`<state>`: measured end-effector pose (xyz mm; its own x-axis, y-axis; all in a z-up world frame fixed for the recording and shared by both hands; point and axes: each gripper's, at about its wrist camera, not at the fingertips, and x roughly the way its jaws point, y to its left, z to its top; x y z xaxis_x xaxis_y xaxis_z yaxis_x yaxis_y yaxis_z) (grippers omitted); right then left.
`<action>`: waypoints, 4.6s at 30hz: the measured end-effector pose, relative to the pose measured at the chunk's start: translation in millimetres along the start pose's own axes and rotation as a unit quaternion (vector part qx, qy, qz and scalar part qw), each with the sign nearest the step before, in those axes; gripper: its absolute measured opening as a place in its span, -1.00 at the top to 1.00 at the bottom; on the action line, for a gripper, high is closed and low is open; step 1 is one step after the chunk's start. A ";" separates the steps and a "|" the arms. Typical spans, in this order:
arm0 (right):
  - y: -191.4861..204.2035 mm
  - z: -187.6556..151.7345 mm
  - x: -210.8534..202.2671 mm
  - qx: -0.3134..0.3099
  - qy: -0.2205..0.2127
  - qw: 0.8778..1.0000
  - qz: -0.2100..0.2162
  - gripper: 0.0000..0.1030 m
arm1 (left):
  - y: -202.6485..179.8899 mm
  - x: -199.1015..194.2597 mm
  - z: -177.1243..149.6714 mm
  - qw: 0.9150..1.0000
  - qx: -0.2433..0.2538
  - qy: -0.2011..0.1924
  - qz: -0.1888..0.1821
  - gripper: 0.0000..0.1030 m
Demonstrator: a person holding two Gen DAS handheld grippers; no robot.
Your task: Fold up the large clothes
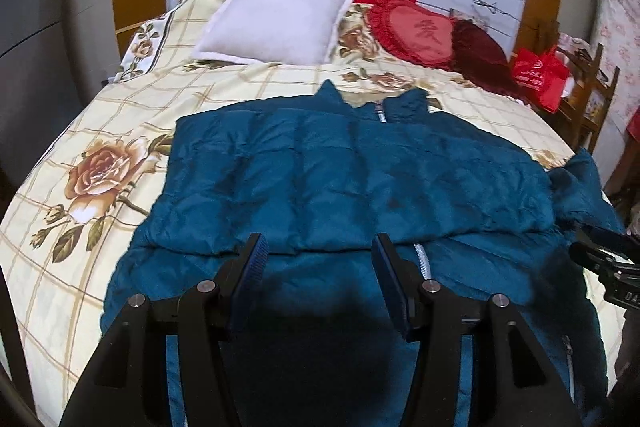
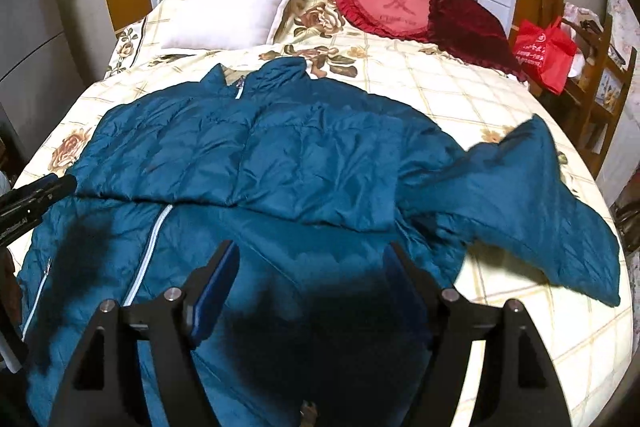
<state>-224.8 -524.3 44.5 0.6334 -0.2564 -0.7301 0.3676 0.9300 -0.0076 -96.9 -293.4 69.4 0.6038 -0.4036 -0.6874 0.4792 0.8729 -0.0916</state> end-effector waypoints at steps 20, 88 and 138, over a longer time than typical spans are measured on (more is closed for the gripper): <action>-184.3 -22.9 -10.2 0.119 -0.002 0.983 -0.142 -0.51 | -46.2 21.6 -24.3 0.999 0.011 0.040 -0.031 0.29; 174.4 156.3 65.6 -0.042 0.017 0.978 0.205 0.70 | 127.6 -0.3 -39.4 0.985 -0.170 0.003 -0.006 0.29; -117.3 24.1 7.4 0.177 0.005 0.969 0.172 -0.52 | 91.1 56.7 10.0 0.975 -0.210 0.044 -0.049 0.04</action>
<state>-246.9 -641.6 56.5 0.7535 0.0579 -0.6549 0.3471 0.8109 0.4711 -12.6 -239.5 29.2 0.5026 -0.4814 -0.7181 0.2170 0.8743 -0.4343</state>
